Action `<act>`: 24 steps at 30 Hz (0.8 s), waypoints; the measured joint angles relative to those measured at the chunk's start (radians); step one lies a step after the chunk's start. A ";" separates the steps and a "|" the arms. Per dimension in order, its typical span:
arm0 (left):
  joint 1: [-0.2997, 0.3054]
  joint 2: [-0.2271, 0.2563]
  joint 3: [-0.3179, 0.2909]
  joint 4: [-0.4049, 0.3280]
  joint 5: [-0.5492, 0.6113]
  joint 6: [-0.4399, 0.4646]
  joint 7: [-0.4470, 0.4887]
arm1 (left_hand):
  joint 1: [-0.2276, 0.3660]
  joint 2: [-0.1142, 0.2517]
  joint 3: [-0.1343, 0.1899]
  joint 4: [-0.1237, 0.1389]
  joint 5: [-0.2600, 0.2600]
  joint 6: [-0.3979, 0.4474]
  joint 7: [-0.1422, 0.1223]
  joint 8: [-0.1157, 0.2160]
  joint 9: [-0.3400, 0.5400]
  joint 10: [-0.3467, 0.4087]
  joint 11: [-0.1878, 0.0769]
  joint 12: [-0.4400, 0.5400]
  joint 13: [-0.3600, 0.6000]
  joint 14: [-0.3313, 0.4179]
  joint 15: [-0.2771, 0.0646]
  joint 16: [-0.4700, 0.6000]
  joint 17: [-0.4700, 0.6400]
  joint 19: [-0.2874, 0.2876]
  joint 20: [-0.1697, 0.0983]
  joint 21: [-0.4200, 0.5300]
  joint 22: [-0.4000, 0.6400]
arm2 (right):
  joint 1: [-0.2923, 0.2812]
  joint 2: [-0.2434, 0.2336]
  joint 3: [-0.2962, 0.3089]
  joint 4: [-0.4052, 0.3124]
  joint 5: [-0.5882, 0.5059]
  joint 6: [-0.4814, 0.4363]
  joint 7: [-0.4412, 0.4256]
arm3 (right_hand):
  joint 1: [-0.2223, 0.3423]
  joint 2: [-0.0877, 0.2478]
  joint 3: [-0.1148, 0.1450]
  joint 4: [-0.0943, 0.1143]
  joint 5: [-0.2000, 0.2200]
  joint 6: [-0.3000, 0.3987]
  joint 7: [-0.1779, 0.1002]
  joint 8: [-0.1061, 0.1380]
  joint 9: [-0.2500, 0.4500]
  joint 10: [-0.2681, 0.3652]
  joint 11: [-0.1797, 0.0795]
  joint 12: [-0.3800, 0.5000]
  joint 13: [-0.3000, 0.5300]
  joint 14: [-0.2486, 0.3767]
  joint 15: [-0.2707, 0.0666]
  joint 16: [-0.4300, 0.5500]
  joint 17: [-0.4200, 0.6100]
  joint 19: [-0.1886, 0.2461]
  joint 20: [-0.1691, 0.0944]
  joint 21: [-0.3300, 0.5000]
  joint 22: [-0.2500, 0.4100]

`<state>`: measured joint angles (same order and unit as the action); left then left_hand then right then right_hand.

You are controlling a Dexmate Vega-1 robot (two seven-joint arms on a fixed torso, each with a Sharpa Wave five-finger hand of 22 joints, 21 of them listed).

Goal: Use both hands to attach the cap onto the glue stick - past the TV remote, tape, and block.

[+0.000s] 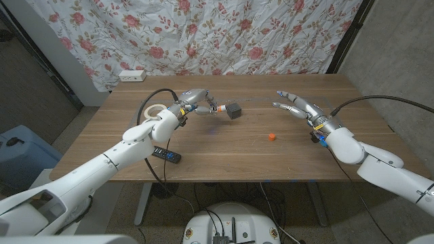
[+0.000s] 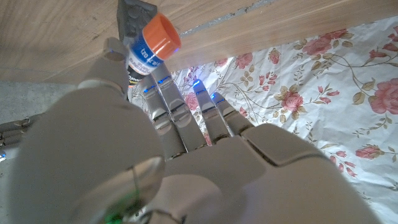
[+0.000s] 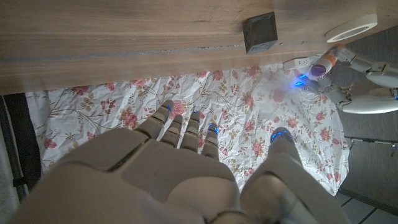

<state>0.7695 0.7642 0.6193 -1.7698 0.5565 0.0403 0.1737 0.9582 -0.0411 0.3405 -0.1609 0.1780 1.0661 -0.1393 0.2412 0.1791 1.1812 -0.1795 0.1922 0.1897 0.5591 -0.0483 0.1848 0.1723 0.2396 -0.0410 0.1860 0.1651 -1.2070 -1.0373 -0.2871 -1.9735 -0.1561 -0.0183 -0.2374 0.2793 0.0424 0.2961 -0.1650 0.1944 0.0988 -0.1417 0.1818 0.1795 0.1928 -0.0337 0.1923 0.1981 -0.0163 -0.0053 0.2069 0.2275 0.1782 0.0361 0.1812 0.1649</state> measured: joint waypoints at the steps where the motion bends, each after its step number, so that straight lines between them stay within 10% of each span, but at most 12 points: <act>1: 0.000 0.000 0.000 0.000 -0.002 0.002 0.003 | -0.001 0.001 -0.001 -0.001 0.002 0.000 0.000 0.000 0.000 0.001 -0.001 0.000 0.000 0.000 0.000 0.000 0.000 0.000 0.000 0.000 0.000 | -0.001 -0.002 0.000 -0.003 0.000 0.000 0.000 | 0.000 0.000 0.002 -0.002 0.000 -0.003 -0.003 0.000 0.000 -0.001 0.000 0.000 0.000 -0.001 0.001 0.000 0.000 -0.004 0.004 0.000 0.000; 24: 0.018 -0.055 -0.001 -0.008 -0.053 0.029 0.082 | -0.001 0.001 -0.007 0.001 0.004 0.000 0.000 0.000 0.000 0.001 -0.001 -0.007 -0.001 0.000 0.000 0.000 0.000 0.000 0.000 0.000 0.000 | 0.038 -0.161 -0.018 -0.219 -0.074 -0.281 0.247 | 0.151 -0.024 0.041 -0.024 -0.006 -0.058 -0.001 0.012 0.009 -0.038 0.002 0.000 0.009 -0.042 0.050 -0.004 -0.009 -0.036 0.028 0.000 0.000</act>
<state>0.7874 0.7096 0.6182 -1.7776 0.5036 0.0691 0.2556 0.9570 -0.0399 0.3338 -0.1594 0.1815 1.0661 -0.1393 0.2415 0.1791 1.1824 -0.1806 0.1854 0.1888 0.5592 -0.0483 0.1848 0.1724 0.2397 -0.0410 0.1860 0.1651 -1.1688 -1.1979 -0.3049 -2.1924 -0.2303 -0.2997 0.0099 0.4302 0.0179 0.3372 -0.1888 0.1886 0.0404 -0.1431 0.1934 0.1888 0.1550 -0.0322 0.1924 0.2073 -0.0587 0.0451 0.2032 0.2183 0.1422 0.0643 0.1812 0.1649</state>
